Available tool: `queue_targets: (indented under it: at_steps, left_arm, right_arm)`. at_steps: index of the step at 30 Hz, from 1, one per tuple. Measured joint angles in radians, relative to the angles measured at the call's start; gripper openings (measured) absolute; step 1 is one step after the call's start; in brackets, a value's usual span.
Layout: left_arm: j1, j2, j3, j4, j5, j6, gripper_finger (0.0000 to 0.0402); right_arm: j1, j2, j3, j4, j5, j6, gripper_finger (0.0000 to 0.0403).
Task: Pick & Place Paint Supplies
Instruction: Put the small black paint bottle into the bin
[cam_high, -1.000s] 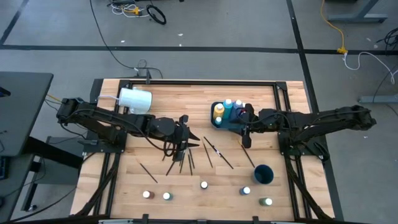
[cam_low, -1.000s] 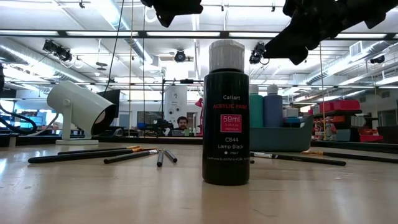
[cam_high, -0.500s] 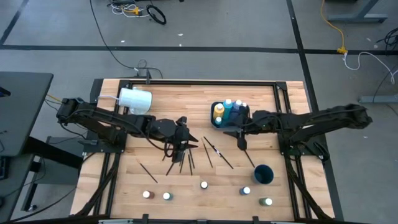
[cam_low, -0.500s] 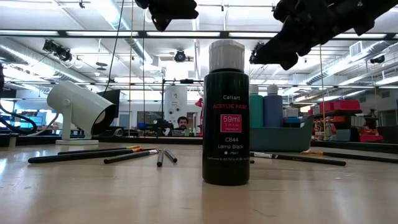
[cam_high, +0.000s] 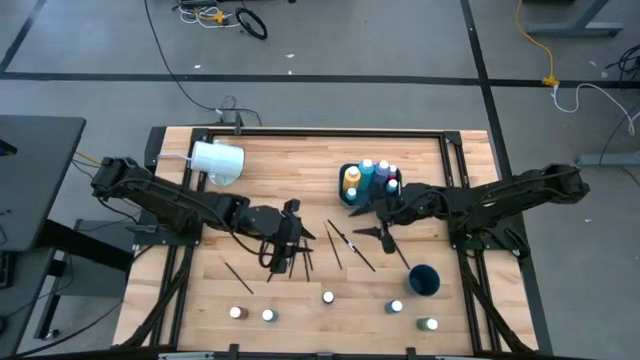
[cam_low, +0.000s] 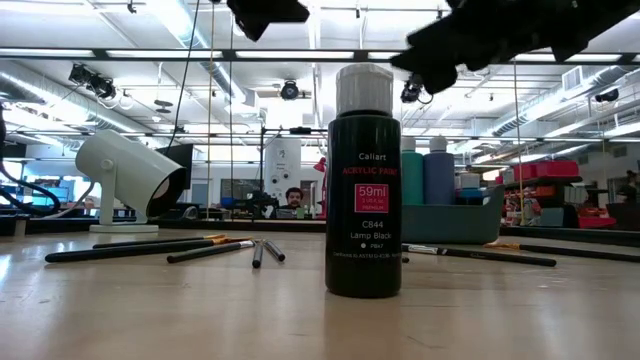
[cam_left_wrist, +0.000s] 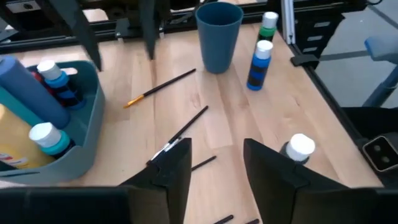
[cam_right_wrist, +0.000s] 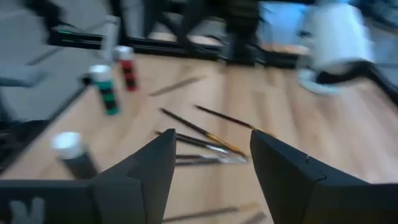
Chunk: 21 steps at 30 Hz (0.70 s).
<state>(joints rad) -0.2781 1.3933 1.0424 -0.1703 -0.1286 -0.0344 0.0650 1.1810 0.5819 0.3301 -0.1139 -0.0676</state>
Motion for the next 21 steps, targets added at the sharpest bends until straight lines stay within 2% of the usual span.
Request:
queue_targets:
  at_steps: [4,9,15,21]
  left_arm:
    - [-0.038,0.000,0.000,0.002,-0.002,0.026,0.0170]
    - [-0.080,0.000,0.000,0.015,-0.009,0.095,0.0165]
    - [-0.086,-0.001,0.000,-0.040,-0.010,0.094,0.0153]
    - [-0.086,-0.001,0.000,-0.046,0.024,0.139,0.0146]
  right_arm:
    - [0.016,0.001,0.000,0.041,-0.109,-0.004,0.0206]
    - [0.028,0.005,0.000,0.076,-0.213,0.008,0.0203]
    - [0.040,0.008,0.000,0.092,-0.293,0.003,0.0203]
    - [0.056,0.008,0.000,0.102,-0.306,-0.024,0.0203]
